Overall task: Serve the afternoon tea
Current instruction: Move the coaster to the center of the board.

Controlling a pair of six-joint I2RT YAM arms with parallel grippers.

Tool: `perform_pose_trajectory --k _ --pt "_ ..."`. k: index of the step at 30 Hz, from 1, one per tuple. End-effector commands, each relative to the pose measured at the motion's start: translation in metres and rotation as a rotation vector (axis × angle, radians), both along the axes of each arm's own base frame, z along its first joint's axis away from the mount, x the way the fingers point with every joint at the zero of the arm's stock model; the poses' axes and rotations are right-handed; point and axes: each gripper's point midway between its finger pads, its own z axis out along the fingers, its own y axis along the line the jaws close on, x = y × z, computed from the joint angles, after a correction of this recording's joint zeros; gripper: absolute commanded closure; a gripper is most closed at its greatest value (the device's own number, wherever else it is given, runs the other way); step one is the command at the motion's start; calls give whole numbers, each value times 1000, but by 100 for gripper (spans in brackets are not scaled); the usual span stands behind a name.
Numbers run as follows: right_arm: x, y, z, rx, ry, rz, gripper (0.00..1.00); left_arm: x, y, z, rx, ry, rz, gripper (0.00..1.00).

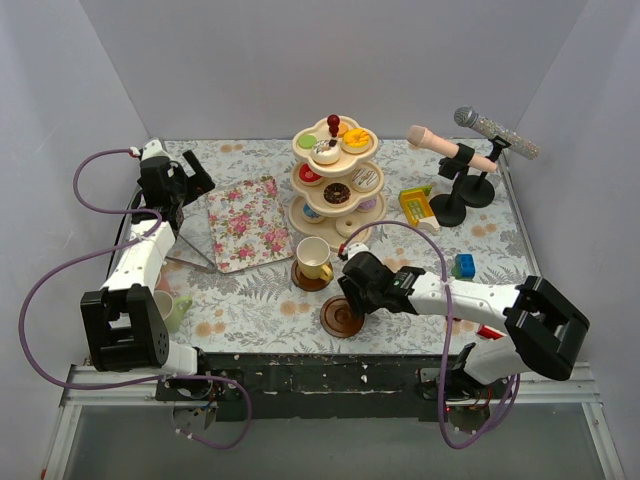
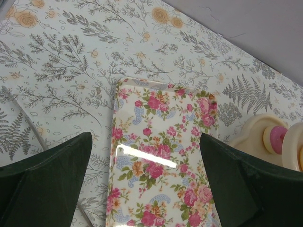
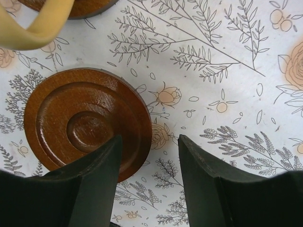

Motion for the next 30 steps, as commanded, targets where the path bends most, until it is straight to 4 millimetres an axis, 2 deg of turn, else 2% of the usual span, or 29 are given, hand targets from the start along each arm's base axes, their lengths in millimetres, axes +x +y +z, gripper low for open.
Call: perform_pose_trajectory --k 1,10,15,17,22,30 --pt "3 8 -4 19 0 8 39 4 0 10 -3 -24 -8 2" --pt "0 21 -7 14 3 46 38 5 -2 8 -10 -22 -15 2" --pt "-3 18 -13 -46 -5 42 38 5 -2 9 -12 -22 -16 2" --pt "-1 17 -14 -56 -6 25 41 5 -3 9 -13 -22 -17 2" --pt "9 2 -14 -91 -5 -43 56 5 -3 9 -12 -24 -18 2" --pt "36 -22 -15 -81 -10 -128 57 5 -2 10 -12 -27 -16 2"
